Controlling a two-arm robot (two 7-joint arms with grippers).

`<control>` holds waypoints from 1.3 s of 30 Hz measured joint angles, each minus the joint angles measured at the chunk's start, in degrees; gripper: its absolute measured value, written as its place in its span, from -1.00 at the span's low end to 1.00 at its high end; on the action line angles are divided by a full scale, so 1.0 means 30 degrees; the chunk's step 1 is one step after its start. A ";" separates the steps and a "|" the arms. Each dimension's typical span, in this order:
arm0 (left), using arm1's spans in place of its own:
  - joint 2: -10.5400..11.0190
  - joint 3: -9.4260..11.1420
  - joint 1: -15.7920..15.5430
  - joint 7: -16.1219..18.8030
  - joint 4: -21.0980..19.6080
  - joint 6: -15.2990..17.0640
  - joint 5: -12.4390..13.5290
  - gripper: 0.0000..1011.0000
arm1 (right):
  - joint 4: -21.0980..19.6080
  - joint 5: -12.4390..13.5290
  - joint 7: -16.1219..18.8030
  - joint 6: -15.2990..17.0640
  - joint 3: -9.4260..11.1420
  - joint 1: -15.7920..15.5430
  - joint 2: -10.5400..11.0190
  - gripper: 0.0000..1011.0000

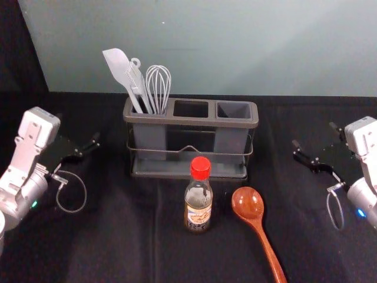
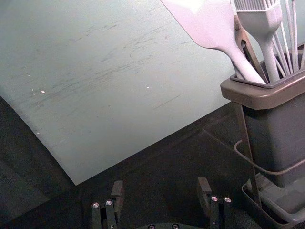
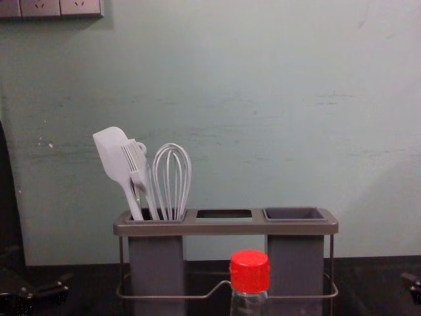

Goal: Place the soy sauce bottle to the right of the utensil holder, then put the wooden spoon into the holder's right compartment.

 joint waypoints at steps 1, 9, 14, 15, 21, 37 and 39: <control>0.0000 0.0001 -0.0001 0.0000 -0.0001 0.0000 -0.0001 0.99 | -0.0001 0.0000 0.0000 0.0000 -0.0001 -0.0001 0.0000 0.98; 0.0000 0.0001 -0.0001 0.0000 0.0000 0.0000 -0.0001 0.99 | 0.0001 0.0001 0.0000 0.0000 0.0000 0.0001 0.0000 0.98; 0.0000 0.0001 -0.0001 0.0000 0.0000 0.0000 -0.0002 0.99 | 0.0001 0.0000 -0.0001 0.0001 0.0000 0.0000 0.0000 0.98; 0.0000 0.0001 -0.0001 0.0000 0.0000 0.0000 -0.0001 0.99 | 0.0000 0.0000 0.0000 0.0000 -0.0001 0.0000 0.0000 0.98; 0.0000 0.0001 -0.0001 0.0000 0.0000 0.0000 -0.0001 0.99 | 0.0001 0.0000 0.0000 0.0001 -0.0001 0.0001 0.0000 0.98; 0.0000 0.0000 -0.0001 0.0000 0.0001 0.0000 -0.0001 0.99 | -0.0148 -0.0025 0.0009 -0.0017 0.0085 -0.0110 0.0024 0.98; 0.0000 0.0000 -0.0001 0.0000 -0.0001 0.0000 -0.0001 0.99 | -0.0712 -0.0048 0.0013 -0.0083 0.0327 -0.0512 0.0193 0.98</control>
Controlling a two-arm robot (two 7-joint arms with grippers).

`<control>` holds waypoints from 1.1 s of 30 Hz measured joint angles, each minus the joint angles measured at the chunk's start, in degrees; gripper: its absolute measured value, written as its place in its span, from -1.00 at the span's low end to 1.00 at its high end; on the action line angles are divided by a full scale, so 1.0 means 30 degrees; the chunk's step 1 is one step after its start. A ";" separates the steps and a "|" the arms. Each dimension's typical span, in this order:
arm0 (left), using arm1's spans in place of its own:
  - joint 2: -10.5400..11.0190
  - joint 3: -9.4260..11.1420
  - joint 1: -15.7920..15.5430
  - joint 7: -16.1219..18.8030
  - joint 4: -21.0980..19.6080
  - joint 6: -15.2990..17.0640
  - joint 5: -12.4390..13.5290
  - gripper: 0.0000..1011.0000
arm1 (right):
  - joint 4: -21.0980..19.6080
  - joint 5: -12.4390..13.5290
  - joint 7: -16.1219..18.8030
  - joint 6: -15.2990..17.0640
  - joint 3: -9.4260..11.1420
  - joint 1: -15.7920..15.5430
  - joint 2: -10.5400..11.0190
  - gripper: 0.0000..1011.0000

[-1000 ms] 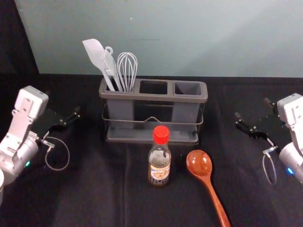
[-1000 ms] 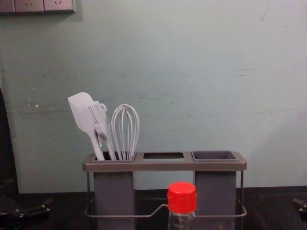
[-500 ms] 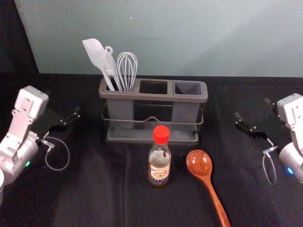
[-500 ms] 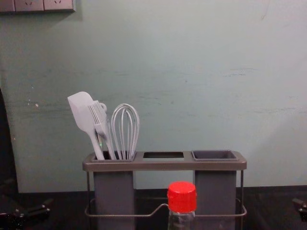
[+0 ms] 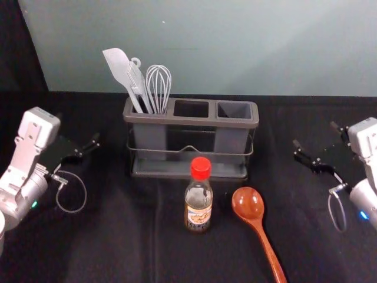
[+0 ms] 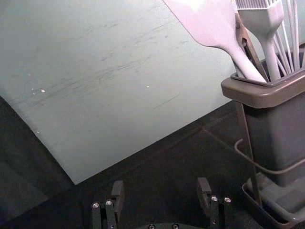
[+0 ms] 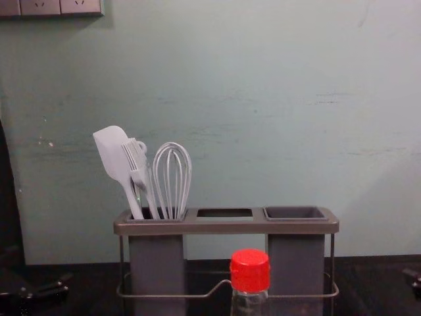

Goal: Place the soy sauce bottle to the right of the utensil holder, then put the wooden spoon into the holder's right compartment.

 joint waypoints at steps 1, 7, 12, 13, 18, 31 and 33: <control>0.0000 0.0000 0.0000 0.0001 0.0000 0.0000 0.0000 0.99 | -0.0473 0.0012 0.0000 -0.0039 0.0183 -0.0336 0.0136 0.98; 0.0000 -0.0001 -0.0001 0.0000 0.0000 -0.0001 0.0000 0.99 | -0.2340 0.0677 0.0294 -0.0735 0.1058 -0.2086 0.0823 0.98; -0.0001 -0.0001 -0.0001 0.0000 0.0000 -0.0001 0.0000 0.99 | -0.4071 0.2142 0.1490 -0.1736 0.1939 -0.3947 0.1562 0.98; -0.0001 0.0000 0.0001 0.0000 0.0000 0.0000 0.0000 0.99 | -0.4262 0.2326 0.1663 -0.1819 0.2021 -0.4144 0.1646 0.98; 0.0000 0.0000 0.0001 0.0000 0.0000 -0.0001 0.0000 0.99 | -0.5489 0.3943 0.3125 -0.2245 0.2551 -0.5461 0.2184 0.98; 0.0000 0.0001 0.0000 0.0000 0.0000 0.0000 0.0000 0.99 | -0.6215 0.6938 0.8821 -0.1298 0.1489 -0.4938 0.2241 0.98; 0.0001 0.0002 0.0000 0.0000 0.0000 -0.0001 -0.0001 0.99 | -0.6110 0.6926 0.9197 -0.1041 0.1244 -0.4570 0.2073 0.98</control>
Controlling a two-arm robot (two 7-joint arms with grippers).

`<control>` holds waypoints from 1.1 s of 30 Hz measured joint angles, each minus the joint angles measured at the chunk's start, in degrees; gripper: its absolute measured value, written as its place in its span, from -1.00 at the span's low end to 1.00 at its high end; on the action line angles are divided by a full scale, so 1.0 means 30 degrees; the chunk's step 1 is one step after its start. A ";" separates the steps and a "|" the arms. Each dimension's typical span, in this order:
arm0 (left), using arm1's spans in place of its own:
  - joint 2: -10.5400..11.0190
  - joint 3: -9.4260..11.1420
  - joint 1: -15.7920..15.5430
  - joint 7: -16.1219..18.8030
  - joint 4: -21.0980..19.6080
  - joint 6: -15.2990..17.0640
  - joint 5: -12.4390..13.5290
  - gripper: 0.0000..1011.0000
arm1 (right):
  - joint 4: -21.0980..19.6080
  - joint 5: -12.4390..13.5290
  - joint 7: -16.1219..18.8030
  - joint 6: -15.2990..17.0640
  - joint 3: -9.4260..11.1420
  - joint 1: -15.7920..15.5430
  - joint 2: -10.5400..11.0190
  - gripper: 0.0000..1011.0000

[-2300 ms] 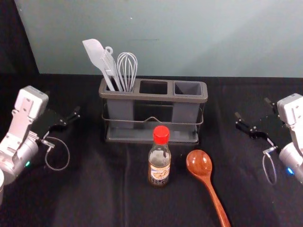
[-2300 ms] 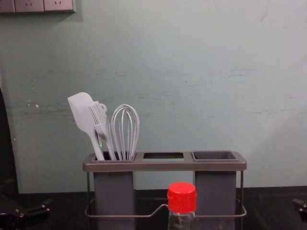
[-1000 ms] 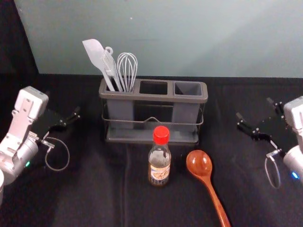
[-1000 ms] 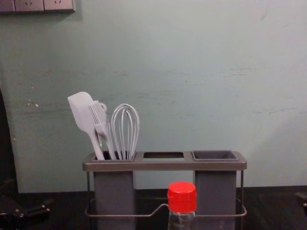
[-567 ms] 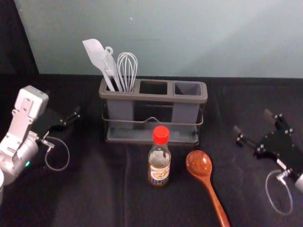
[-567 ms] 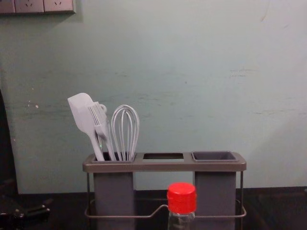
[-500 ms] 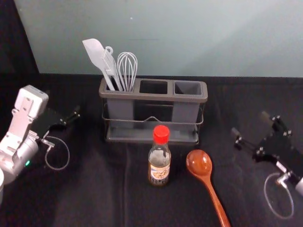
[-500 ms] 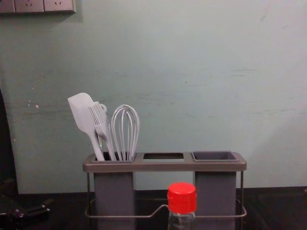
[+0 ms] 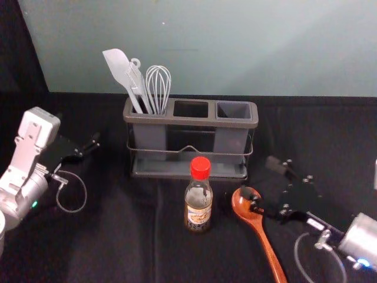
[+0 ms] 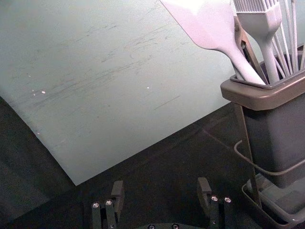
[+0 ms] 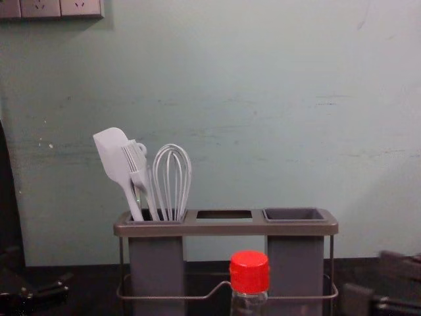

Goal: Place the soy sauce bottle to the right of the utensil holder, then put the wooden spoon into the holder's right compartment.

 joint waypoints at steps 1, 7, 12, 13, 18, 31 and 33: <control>-0.0001 -0.0001 -0.0001 0.0000 0.0000 0.0000 0.0002 0.99 | 0.0063 -0.0035 0.0225 0.0195 -0.0171 0.0220 -0.0099 0.98; -0.0001 0.0001 0.0000 0.0000 0.0000 0.0001 0.0002 0.99 | 0.0303 -0.0699 0.1231 0.1377 -0.1111 0.1712 -0.0788 0.98; -0.0001 0.0000 0.0000 0.0000 -0.0001 0.0001 0.0001 0.99 | 0.0533 -0.1367 0.1740 0.2101 -0.1665 0.2786 -0.1413 0.98; 0.0000 -0.0001 0.0000 0.0000 0.0000 0.0001 0.0002 0.99 | 0.0576 -0.1444 0.1823 0.2184 -0.1731 0.2936 -0.1513 0.98; -0.0001 0.0000 0.0000 0.0000 0.0000 0.0001 0.0002 0.99 | 0.0886 -0.1844 0.2151 0.2633 -0.2048 0.3592 -0.2073 0.98; -0.0001 0.0000 0.0001 0.0000 0.0000 0.0001 0.0001 0.99 | 0.1685 -0.2024 0.2432 0.3419 -0.2542 0.4555 -0.3167 0.98; -0.0001 0.0000 0.0001 0.0000 0.0000 0.0001 0.0001 0.99 | 0.1788 -0.1998 0.2435 0.3538 -0.2622 0.4671 -0.3304 0.98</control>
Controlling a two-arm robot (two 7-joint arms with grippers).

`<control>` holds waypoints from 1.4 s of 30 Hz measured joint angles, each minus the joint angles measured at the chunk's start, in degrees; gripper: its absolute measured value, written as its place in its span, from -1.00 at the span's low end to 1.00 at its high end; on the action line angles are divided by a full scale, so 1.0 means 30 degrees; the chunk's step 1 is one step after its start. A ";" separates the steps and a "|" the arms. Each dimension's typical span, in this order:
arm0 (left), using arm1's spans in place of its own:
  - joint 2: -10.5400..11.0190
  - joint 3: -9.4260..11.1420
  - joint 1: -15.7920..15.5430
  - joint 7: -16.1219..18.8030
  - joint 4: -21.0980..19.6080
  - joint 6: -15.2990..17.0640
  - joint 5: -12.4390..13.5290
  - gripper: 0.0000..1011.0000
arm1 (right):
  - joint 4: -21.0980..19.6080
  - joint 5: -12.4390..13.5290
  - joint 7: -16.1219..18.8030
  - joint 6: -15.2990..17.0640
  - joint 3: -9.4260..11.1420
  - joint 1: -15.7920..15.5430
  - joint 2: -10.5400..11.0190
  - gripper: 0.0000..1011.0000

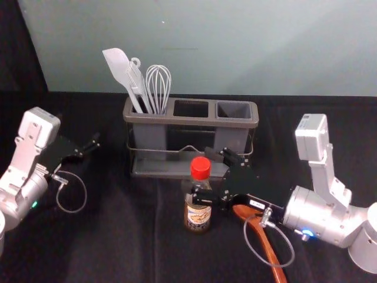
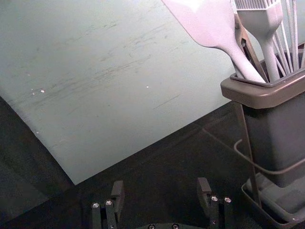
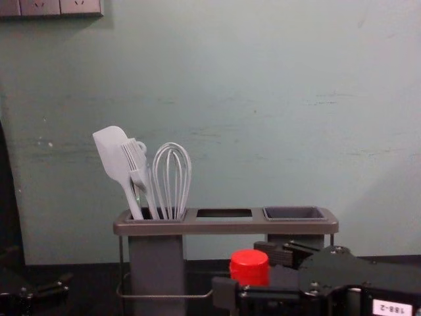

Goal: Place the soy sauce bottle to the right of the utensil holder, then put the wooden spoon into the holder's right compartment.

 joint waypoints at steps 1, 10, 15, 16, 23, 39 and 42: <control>0.0001 0.0000 -0.0001 0.0000 -0.0001 0.0000 0.0000 0.99 | 0.0098 -0.0003 -0.0006 0.0087 -0.0073 0.0107 -0.0119 0.98; 0.0001 0.0001 -0.0001 -0.0001 0.0000 0.0000 0.0000 0.99 | 0.0478 -0.0230 -0.0171 0.0243 -0.0341 0.0500 -0.0516 0.98; 0.0001 0.0000 -0.0001 0.0000 0.0000 0.0000 0.0001 0.99 | 0.0459 -0.0227 -0.0195 0.0239 -0.0321 0.0478 -0.0492 0.98; 0.0001 0.0000 -0.0001 0.0000 0.0000 0.0000 0.0001 0.99 | 0.0455 -0.0226 -0.0197 0.0237 -0.0320 0.0474 -0.0487 0.98; 0.0001 0.0000 -0.0001 0.0000 0.0000 0.0000 0.0001 0.99 | 0.0417 -0.0212 -0.0209 0.0222 -0.0300 0.0443 -0.0461 0.84; 0.0001 0.0000 -0.0001 0.0000 0.0000 0.0000 0.0000 0.99 | 0.0389 -0.0182 -0.0215 0.0191 -0.0275 0.0417 -0.0437 -0.11; 0.0001 0.0001 -0.0001 0.0000 0.0000 0.0000 0.0000 0.99 | 0.0383 -0.0182 -0.0215 0.0188 -0.0273 0.0412 -0.0432 -0.24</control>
